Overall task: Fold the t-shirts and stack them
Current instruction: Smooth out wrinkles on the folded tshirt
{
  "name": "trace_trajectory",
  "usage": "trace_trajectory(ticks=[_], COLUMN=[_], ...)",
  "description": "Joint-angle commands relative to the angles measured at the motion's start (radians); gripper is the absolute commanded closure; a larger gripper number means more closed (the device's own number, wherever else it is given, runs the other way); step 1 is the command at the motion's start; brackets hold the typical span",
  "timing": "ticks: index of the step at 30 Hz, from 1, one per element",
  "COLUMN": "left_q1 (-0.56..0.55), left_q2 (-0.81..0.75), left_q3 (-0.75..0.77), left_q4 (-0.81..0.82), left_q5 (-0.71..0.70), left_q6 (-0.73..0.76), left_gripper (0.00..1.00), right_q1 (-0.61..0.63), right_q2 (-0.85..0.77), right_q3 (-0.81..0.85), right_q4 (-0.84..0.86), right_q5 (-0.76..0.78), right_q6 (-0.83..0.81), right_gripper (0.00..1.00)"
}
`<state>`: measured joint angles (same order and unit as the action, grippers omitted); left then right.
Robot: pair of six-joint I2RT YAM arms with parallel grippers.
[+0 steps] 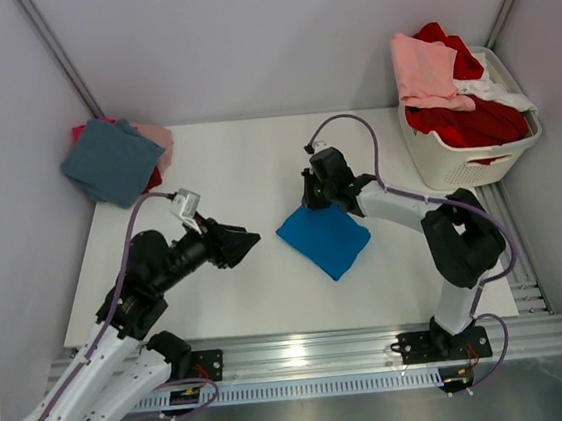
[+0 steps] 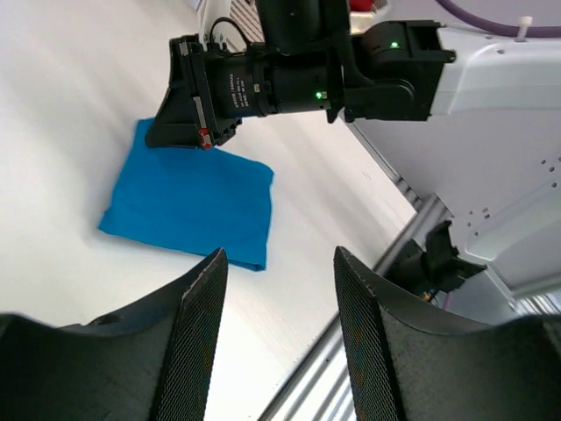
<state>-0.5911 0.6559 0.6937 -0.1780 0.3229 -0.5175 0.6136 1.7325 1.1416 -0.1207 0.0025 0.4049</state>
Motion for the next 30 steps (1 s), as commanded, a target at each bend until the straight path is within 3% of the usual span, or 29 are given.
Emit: trace_trajectory(ticks=[1, 11, 22, 26, 30], left_q1=[-0.009, -0.007, -0.007, -0.007, -0.007], left_q2=[-0.058, -0.056, -0.024, -0.029, -0.038], left_q3=[-0.031, -0.013, -0.023, -0.023, -0.028], left_q4=[-0.09, -0.143, -0.133, -0.14, -0.127], left_q5=[-0.13, -0.114, -0.107, -0.114, -0.12], left_q6=[0.056, 0.093, 0.09, 0.089, 0.089], left_gripper=[0.44, 0.44, 0.44, 0.44, 0.43], right_q1=[-0.011, -0.028, -0.1, -0.101, -0.084], right_q2=[0.091, 0.283, 0.418, 0.371, 0.209], right_q3=[0.11, 0.254, 0.385, 0.382, 0.322], right_q4=[0.012, -0.091, -0.062, -0.016, 0.059], right_q5=[-0.052, 0.05, 0.082, 0.097, 0.096], right_q6=[-0.018, -0.027, -0.101, -0.146, -0.189], right_gripper=[1.0, 1.0, 1.0, 1.0, 1.0])
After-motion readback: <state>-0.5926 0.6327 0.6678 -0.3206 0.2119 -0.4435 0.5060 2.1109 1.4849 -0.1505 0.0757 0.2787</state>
